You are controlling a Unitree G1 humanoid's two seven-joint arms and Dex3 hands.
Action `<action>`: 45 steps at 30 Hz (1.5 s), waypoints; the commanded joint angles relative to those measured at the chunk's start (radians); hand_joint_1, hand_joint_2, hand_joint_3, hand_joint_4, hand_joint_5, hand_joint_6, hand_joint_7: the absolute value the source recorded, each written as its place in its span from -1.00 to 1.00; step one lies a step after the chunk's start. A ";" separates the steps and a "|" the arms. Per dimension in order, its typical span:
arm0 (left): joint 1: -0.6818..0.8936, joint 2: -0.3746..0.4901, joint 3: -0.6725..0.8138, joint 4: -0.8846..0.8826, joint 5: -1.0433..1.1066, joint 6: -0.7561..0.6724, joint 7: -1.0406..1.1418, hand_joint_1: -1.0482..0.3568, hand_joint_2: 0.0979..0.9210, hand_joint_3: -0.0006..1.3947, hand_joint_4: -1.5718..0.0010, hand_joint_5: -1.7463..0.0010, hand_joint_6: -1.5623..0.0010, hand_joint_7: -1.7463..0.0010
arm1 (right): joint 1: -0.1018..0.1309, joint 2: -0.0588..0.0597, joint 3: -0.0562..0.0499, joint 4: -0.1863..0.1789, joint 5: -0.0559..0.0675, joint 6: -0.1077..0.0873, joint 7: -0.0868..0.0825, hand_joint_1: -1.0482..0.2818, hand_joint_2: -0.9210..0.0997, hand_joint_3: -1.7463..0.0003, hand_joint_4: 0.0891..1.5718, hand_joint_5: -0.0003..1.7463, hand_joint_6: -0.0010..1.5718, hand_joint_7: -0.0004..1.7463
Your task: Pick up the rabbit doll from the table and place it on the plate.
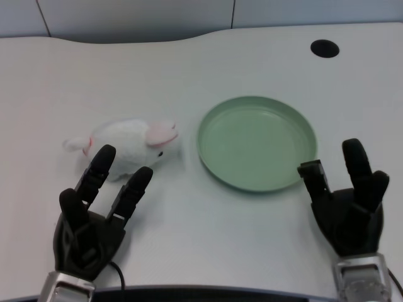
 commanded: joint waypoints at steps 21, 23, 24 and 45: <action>0.001 -0.003 0.010 0.003 -0.028 0.074 -0.022 -0.51 1.00 -0.62 0.48 -0.42 -0.09 0.89 | 0.067 0.041 -0.007 0.031 0.009 -0.009 0.007 -0.42 -1.00 0.62 -0.18 0.25 0.32 -1.00; 0.005 -0.005 0.009 -0.003 -0.023 0.065 -0.020 -0.51 1.00 -0.62 0.48 -0.43 -0.10 0.88 | 0.067 0.041 -0.007 0.031 0.009 -0.008 0.005 -0.42 -1.00 0.63 -0.19 0.25 0.32 -0.99; 0.006 -0.005 0.009 -0.004 -0.022 0.063 -0.019 -0.51 1.00 -0.62 0.48 -0.43 -0.10 0.88 | 0.067 0.042 -0.006 0.030 0.009 -0.007 0.004 -0.42 -1.00 0.63 -0.19 0.24 0.33 -0.99; -0.330 0.359 -0.194 0.204 0.948 -1.269 0.329 -0.52 0.99 -0.98 0.22 0.92 0.24 1.00 | 0.025 0.027 -0.013 0.065 0.006 -0.018 -0.002 -0.40 -1.00 0.61 -0.17 0.20 0.33 -1.00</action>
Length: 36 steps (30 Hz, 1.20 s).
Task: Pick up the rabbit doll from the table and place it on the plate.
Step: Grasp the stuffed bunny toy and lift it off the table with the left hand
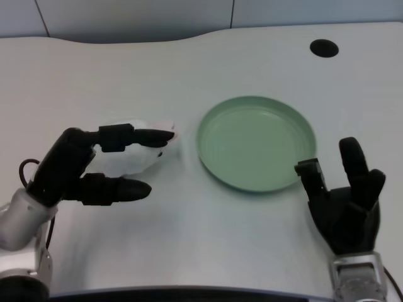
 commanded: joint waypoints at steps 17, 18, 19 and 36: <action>-0.413 0.254 -0.518 0.228 1.072 0.330 1.266 -0.90 1.00 -0.82 0.84 1.00 0.73 1.00 | 0.038 0.009 -0.015 0.045 0.009 0.012 0.006 -0.42 -1.00 0.63 -0.15 0.22 0.32 -1.00; -0.434 0.246 -0.541 0.269 1.062 0.349 1.256 -0.93 1.00 -0.84 0.88 1.00 0.78 1.00 | 0.041 0.010 -0.015 0.041 0.009 0.011 0.003 -0.42 -1.00 0.63 -0.15 0.22 0.32 -0.99; -0.454 0.231 -0.560 0.315 1.046 0.376 1.230 -0.94 1.00 -0.85 0.91 1.00 0.80 1.00 | 0.044 0.012 -0.014 0.035 0.008 0.009 -0.001 -0.42 -1.00 0.63 -0.14 0.22 0.33 -0.99; -0.460 0.128 -0.683 0.550 0.824 0.584 0.960 -1.00 0.98 -0.89 0.87 0.96 1.00 1.00 | 0.073 0.022 -0.012 0.003 0.019 0.027 0.023 -0.40 -1.00 0.66 -0.18 0.23 0.34 -0.99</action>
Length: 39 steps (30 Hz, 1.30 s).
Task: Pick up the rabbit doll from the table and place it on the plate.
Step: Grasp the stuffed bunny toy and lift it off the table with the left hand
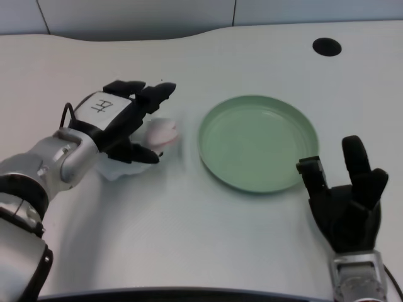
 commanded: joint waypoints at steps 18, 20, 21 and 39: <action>-0.009 0.002 -0.321 0.052 0.143 0.236 0.009 -0.87 1.00 -0.96 0.18 0.80 0.46 0.93 | 0.078 0.020 -0.006 0.018 0.016 0.019 0.026 -0.42 -1.00 0.63 -0.16 0.18 0.31 -1.00; -0.011 0.003 -0.343 0.055 0.155 0.251 0.017 -0.87 1.00 -0.96 0.13 0.79 0.37 0.94 | 0.080 0.021 -0.006 0.013 0.017 0.022 0.026 -0.42 -1.00 0.63 -0.15 0.17 0.31 -1.00; -0.011 0.005 -0.349 0.057 0.154 0.256 0.015 -0.78 0.97 -0.98 0.02 0.72 0.17 0.90 | 0.081 0.023 -0.007 0.010 0.019 0.023 0.025 -0.42 -1.00 0.63 -0.14 0.17 0.32 -1.00; -0.086 -0.024 -0.257 0.016 0.012 0.100 0.133 -0.18 1.00 -0.41 0.12 -1.00 0.42 -0.98 | 0.084 0.015 -0.003 -0.001 0.023 0.029 0.014 -0.41 -1.00 0.64 -0.14 0.15 0.31 -0.99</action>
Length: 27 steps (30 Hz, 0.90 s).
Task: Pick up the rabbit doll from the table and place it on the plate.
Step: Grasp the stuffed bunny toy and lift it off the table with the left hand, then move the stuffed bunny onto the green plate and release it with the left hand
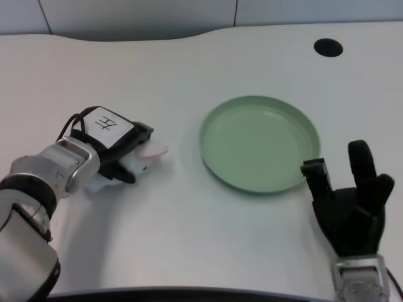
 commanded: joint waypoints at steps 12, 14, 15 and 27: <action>-0.159 -0.094 0.089 -0.074 -0.100 -0.215 0.053 -0.20 1.00 -0.42 0.03 -1.00 0.36 -0.99 | 0.041 0.012 -0.007 0.062 0.004 0.003 -0.003 -0.42 -1.00 0.67 -0.13 0.15 0.32 -0.99; -0.171 -0.107 0.091 -0.073 -0.102 -0.222 0.048 -0.18 1.00 -0.46 0.01 -1.00 0.34 -0.99 | 0.042 0.013 -0.008 0.064 0.004 -0.002 -0.001 -0.42 -1.00 0.67 -0.13 0.16 0.33 -0.99; -0.175 -0.123 0.093 -0.072 -0.105 -0.220 0.050 -0.18 1.00 -0.47 0.01 -1.00 0.35 -0.99 | 0.045 0.016 -0.008 0.062 0.005 -0.003 -0.003 -0.42 -1.00 0.67 -0.13 0.15 0.33 -0.99; -0.147 -0.248 0.058 -0.057 -0.074 -0.262 0.166 -0.24 1.00 -0.41 -0.02 -1.00 0.33 -1.00 | 0.073 0.045 -0.020 0.044 0.024 -0.016 0.022 -0.41 -1.00 0.62 -0.14 0.12 0.30 -1.00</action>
